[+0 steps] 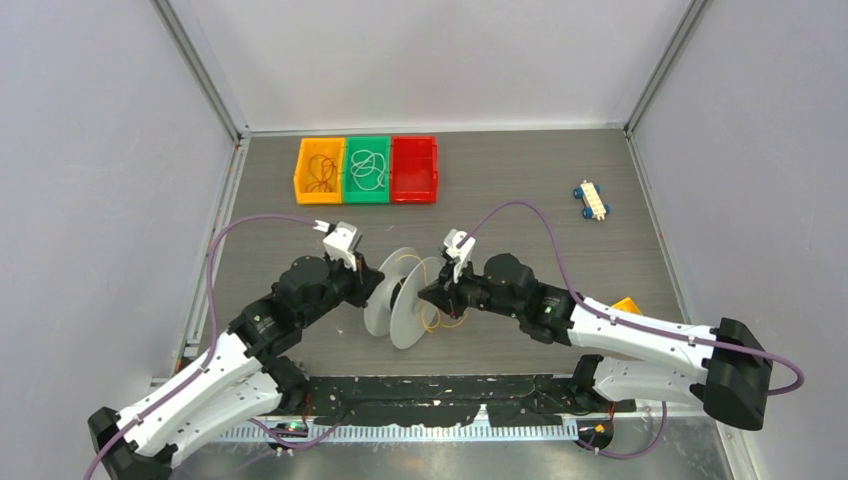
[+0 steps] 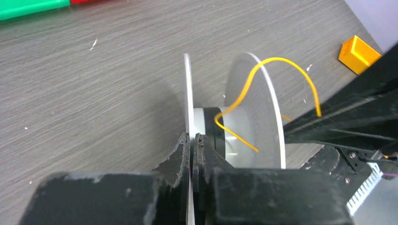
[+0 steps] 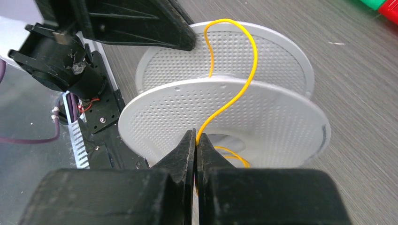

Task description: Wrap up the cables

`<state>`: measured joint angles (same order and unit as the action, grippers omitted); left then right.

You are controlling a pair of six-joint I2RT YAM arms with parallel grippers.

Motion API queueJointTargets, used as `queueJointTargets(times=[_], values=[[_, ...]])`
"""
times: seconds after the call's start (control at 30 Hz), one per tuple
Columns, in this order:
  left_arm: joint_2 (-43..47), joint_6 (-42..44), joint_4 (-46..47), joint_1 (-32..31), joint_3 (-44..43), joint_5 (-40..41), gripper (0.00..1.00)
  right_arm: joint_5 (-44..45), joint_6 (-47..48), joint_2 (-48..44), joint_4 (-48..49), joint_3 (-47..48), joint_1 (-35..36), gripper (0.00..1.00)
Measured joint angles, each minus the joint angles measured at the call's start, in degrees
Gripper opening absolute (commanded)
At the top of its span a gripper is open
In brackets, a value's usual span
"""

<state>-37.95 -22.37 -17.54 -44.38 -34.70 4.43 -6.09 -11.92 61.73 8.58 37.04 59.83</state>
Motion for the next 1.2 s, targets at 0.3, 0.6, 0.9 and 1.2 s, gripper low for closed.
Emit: queueJointTargets(times=[0.3,0.6,0.9,1.2], values=[[-5.0,0.1,1.5,-0.1,-2.5,5.3,0.00,3.5,4.7,-1.7,-2.8,2.4,-0.1,0.05],[-8.2,0.7,3.1,-1.0,-4.0,9.8,0.00,3.2,5.8,-0.9,-2.3,4.2,-0.2,0.05],[-9.5,1.8,4.2,-1.4,-4.6,10.1,0.25,3.1,5.8,1.9,-0.9,4.2,-0.2,0.05],[-5.1,1.3,2.6,-1.4,-4.6,9.6,0.36,2.8,5.5,2.6,1.6,3.3,-0.2,0.05]])
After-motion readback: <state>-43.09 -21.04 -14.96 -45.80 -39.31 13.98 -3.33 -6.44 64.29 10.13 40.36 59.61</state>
